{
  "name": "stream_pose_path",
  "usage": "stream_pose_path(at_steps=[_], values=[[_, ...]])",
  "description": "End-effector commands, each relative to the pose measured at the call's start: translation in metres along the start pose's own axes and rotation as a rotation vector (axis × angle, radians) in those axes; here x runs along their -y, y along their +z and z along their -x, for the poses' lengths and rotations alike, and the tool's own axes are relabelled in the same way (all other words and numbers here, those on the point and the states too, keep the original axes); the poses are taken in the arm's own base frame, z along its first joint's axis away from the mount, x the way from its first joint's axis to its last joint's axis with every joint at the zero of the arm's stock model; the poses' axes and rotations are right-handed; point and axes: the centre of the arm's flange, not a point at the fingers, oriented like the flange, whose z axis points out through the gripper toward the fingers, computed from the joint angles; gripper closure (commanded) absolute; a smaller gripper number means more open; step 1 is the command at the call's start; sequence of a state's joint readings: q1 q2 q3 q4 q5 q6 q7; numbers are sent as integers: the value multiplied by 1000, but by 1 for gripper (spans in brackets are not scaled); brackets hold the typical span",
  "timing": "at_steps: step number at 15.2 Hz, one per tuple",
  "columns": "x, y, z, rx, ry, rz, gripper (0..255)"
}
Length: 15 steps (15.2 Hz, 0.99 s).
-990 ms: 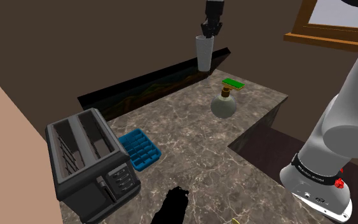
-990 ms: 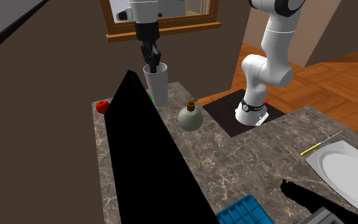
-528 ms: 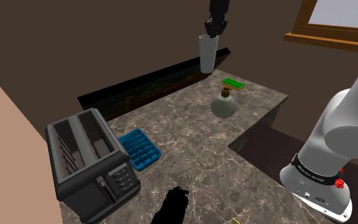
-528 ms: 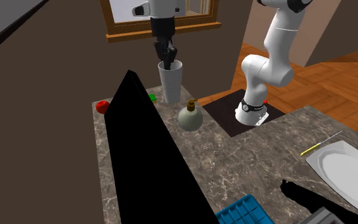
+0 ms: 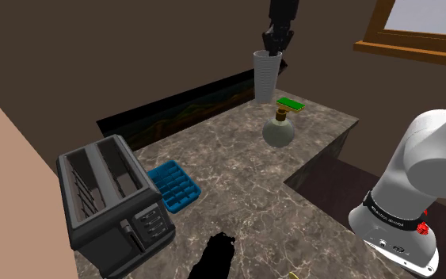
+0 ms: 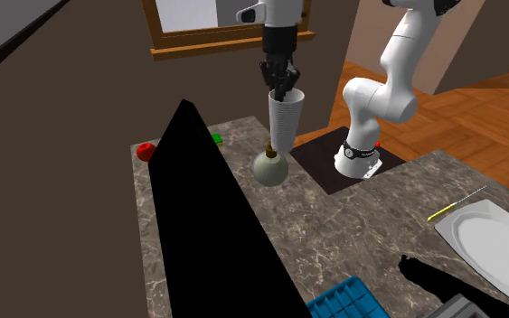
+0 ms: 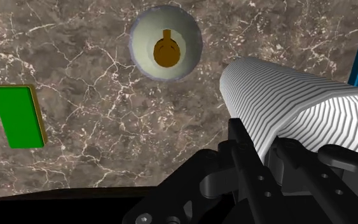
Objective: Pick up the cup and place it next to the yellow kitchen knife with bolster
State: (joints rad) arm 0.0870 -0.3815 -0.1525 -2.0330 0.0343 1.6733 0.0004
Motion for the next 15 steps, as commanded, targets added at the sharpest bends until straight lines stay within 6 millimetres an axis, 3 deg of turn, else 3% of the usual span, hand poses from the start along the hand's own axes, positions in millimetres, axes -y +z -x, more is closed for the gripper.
stream_pose_path(at_steps=[1, 15], values=[[17, 1, 21, 0, 1, 1, 255], [129, 8, 168, 0, 1, 1, 255]])
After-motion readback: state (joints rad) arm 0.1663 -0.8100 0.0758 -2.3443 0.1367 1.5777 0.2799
